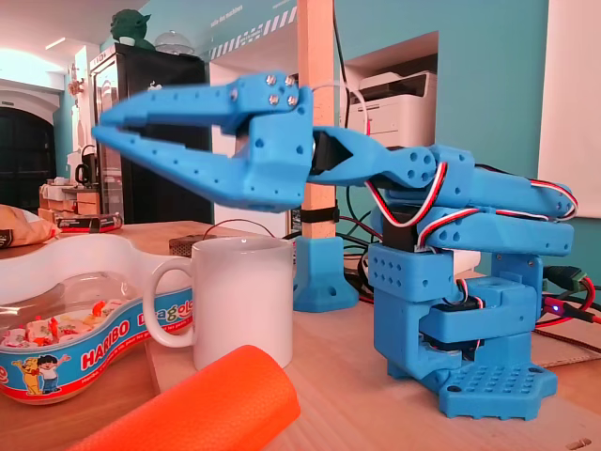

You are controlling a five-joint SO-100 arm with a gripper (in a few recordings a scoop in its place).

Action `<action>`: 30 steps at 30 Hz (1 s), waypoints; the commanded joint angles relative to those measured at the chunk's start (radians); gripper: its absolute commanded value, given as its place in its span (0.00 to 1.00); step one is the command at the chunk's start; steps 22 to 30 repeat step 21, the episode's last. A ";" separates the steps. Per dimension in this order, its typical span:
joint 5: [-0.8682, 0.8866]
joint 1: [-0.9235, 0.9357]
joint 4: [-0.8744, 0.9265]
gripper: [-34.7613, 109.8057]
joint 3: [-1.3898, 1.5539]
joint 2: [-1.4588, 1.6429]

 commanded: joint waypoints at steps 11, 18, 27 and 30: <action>0.017 0.057 -0.095 0.25 0.040 0.038; 0.028 0.057 -0.069 0.25 0.040 0.038; 0.018 0.057 -0.064 0.25 0.040 0.038; 0.018 0.057 -0.064 0.25 0.040 0.038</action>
